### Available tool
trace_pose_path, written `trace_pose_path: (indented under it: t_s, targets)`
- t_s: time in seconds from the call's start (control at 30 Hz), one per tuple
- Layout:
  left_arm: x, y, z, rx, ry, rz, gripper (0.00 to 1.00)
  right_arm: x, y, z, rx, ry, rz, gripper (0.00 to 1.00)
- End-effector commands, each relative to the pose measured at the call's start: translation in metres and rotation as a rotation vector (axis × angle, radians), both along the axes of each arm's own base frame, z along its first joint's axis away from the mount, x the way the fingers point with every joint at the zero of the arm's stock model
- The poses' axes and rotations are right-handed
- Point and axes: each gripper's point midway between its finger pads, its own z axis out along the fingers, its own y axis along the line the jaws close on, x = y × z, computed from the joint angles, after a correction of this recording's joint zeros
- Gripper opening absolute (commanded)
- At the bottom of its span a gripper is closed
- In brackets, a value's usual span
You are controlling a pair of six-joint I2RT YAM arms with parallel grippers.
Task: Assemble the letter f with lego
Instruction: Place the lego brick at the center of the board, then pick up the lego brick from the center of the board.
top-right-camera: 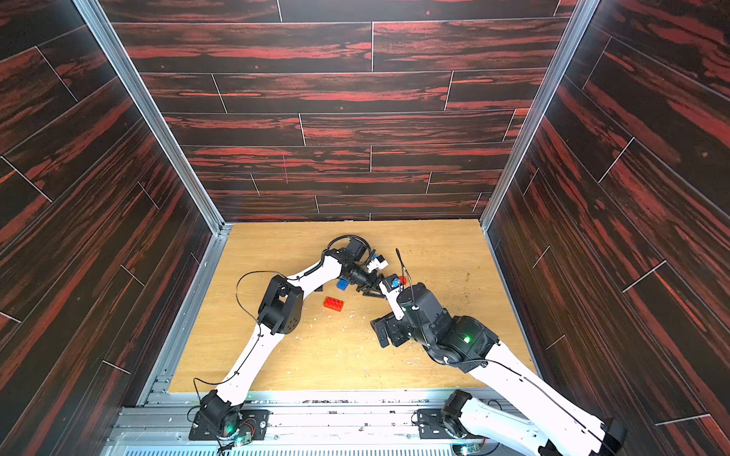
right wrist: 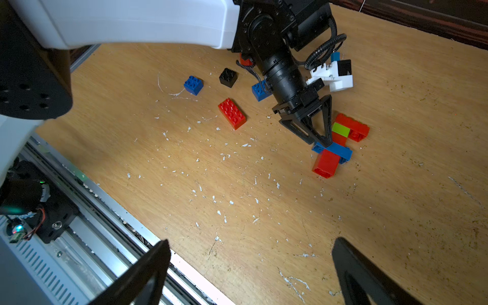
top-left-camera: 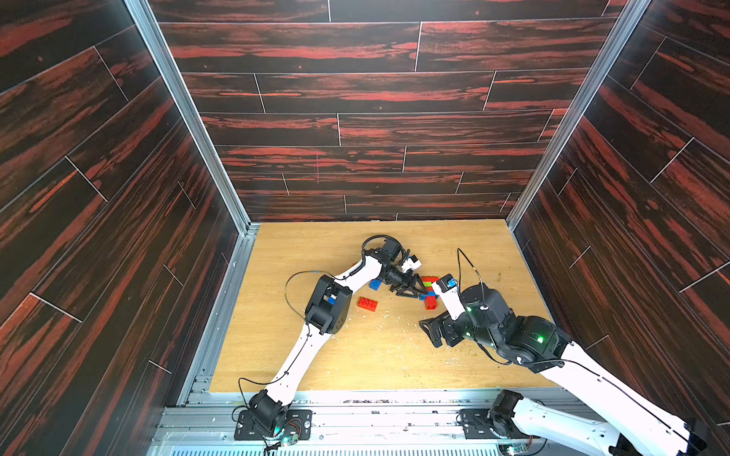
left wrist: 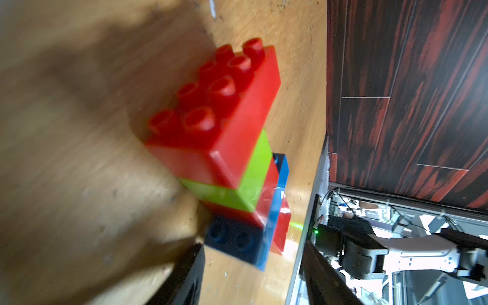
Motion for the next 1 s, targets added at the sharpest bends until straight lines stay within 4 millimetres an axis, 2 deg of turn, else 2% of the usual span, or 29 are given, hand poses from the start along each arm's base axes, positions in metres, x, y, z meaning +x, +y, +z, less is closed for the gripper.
trace_pose_path:
  t_s: [0.0, 0.13, 0.23, 0.43, 0.57, 0.73, 0.87, 0.97]
  targets:
    - [-0.003, 0.016, 0.01, 0.087, -0.056, 0.001, 0.64, -0.002, 0.002, 0.007, 0.028, -0.014, 0.004, 0.98]
    - [-0.004, 0.031, 0.012, 0.155, -0.117, -0.014, 0.67, -0.001, 0.001, 0.009, 0.027, -0.023, -0.002, 0.98]
    - [0.005, 0.046, 0.021, 0.226, -0.193, 0.009, 0.67, 0.0, -0.002, 0.01, 0.012, -0.033, -0.007, 0.98]
    - [0.022, 0.083, 0.061, 0.342, -0.385, 0.107, 0.67, 0.002, 0.001, 0.014, -0.023, -0.05, 0.029, 0.98]
    - [0.018, 0.108, 0.098, 0.38, -0.519, 0.172, 0.67, 0.003, 0.008, 0.015, -0.037, -0.052, 0.064, 0.98]
    - [0.002, 0.156, 0.133, 0.446, -0.651, 0.271, 0.7, 0.006, 0.021, 0.012, -0.052, -0.039, 0.113, 0.98]
    - [-0.019, 0.197, 0.15, 0.506, -0.715, 0.358, 0.7, 0.01, 0.033, 0.012, -0.048, -0.032, 0.144, 0.98]
    - [-0.039, 0.227, 0.154, 0.552, -0.757, 0.422, 0.71, 0.015, 0.042, 0.013, -0.04, -0.037, 0.155, 0.98]
